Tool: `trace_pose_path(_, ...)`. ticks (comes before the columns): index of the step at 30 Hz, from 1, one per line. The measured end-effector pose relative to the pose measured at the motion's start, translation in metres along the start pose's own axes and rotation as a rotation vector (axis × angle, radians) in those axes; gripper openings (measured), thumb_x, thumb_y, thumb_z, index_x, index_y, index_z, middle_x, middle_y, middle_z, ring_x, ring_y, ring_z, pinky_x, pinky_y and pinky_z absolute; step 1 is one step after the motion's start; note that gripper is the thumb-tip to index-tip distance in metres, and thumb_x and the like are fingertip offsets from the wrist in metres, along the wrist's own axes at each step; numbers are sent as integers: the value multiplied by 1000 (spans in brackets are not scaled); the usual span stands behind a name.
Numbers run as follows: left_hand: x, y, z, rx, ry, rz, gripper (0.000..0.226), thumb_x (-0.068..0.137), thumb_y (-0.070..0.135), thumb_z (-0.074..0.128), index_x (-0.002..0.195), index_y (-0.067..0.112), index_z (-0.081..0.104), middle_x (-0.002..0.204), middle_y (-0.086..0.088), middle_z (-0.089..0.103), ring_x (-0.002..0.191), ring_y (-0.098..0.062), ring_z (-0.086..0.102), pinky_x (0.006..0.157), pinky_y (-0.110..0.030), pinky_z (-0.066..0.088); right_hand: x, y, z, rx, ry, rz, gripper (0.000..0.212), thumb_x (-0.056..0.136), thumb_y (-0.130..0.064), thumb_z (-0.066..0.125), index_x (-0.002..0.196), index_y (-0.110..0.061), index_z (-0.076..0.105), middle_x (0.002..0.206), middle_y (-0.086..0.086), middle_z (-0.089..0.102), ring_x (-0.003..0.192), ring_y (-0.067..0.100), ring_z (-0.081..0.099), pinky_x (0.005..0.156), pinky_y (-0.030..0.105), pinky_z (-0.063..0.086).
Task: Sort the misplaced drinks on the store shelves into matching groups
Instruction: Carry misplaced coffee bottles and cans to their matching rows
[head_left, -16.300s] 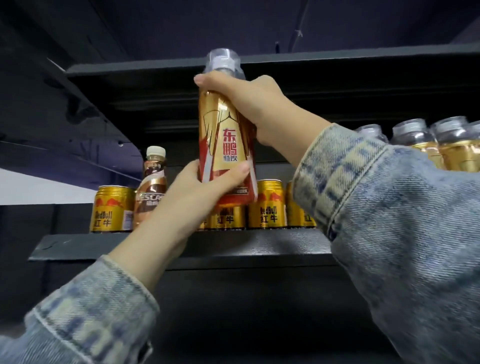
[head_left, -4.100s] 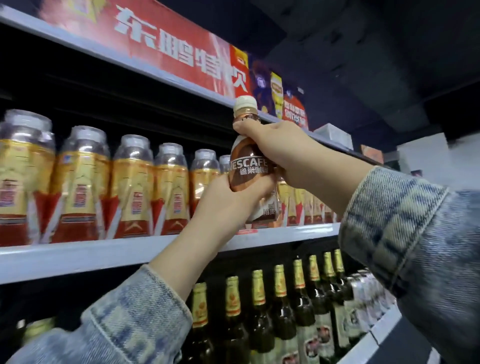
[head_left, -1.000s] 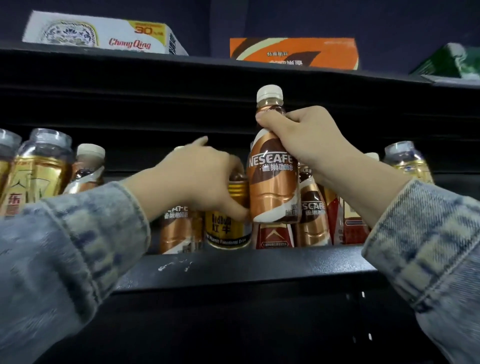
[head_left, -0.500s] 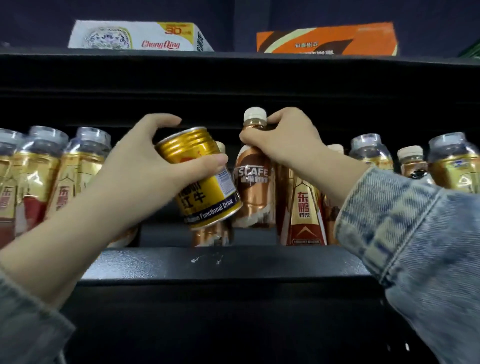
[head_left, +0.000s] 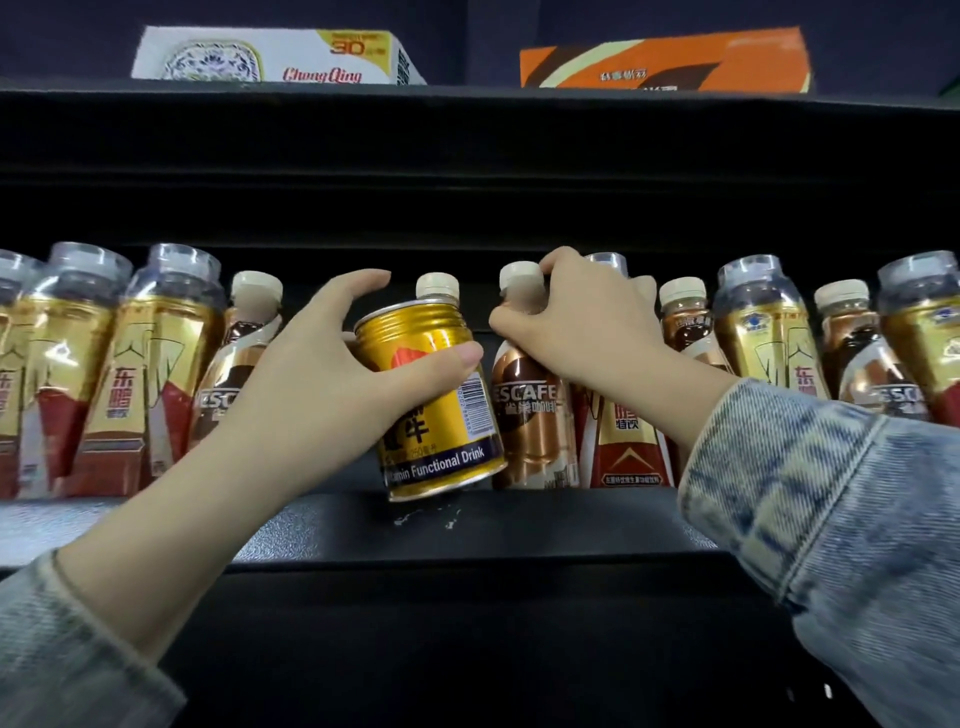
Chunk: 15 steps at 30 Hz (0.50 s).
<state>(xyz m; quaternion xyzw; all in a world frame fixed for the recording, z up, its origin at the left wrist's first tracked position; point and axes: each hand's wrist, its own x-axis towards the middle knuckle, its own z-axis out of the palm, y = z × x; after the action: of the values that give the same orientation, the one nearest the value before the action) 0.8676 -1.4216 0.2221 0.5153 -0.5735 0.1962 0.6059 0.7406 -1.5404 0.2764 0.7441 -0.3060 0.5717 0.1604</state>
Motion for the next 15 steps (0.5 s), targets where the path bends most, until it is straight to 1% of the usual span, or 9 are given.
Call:
trace_pose_path(2,-1,0,2,7,3,3,90,52,59,64,135,42,34,89,22,46,81,2,51,60,-11,38,-2,1,2,-48,14,-31,47,82,-55,53,111,-17,53,82,-4,59,79,19,51,84,39,26)
trace_pose_path(3,-1,0,3,9,5,3,90,52,59,63,135,42,35,89,22,46,78,4,49,58,-11,36,-2,2,3,-75,23,-45,45,82,-55,51,106,-17,54,82,-4,60,79,19,52,82,39,25)
trace_pose_path(5,-2,0,4,7,8,1,91,51,59,62,136,41,35,96,13,50,77,5,47,58,-11,36,-3,2,4,-113,46,-62,42,81,-56,49,97,-18,56,79,-3,61,78,20,53,80,39,24)
trace_pose_path(7,-2,-1,4,15,8,3,93,50,60,61,137,41,35,102,9,50,78,5,48,58,-12,38,-4,1,3,-134,55,-72,36,83,-55,48,84,-19,54,71,-5,53,76,20,49,79,38,23)
trace_pose_path(9,-3,-2,4,15,5,8,93,50,60,61,137,41,34,97,11,51,80,5,49,59,-12,39,-7,-1,1,-147,41,-96,34,87,-49,46,68,-21,45,66,-7,42,74,20,44,78,39,22)
trace_pose_path(10,-3,-3,3,10,5,12,93,50,60,62,137,41,34,93,16,50,80,5,49,59,-12,39,-8,-2,1,-151,29,-104,35,88,-47,46,65,-21,42,66,-7,39,73,20,43,79,39,23)
trace_pose_path(12,-3,-3,3,-1,8,15,92,50,60,62,136,41,34,89,23,46,81,4,51,59,-12,40,-10,-4,2,-147,35,-112,31,89,-45,45,75,-18,46,65,-6,38,73,21,44,82,40,25)
trace_pose_path(13,-4,-3,3,-6,8,15,92,51,59,63,136,40,34,89,24,45,80,4,51,58,-12,40,-11,-4,4,-153,43,-106,30,89,-45,44,87,-16,49,65,-6,38,74,22,45,85,41,27)
trace_pose_path(15,-5,-2,3,-14,5,13,92,51,58,64,136,40,34,88,25,44,78,5,51,56,-9,39,-12,-5,7,-173,49,-73,46,89,-45,43,120,-11,46,70,-3,47,79,25,47,91,43,29)
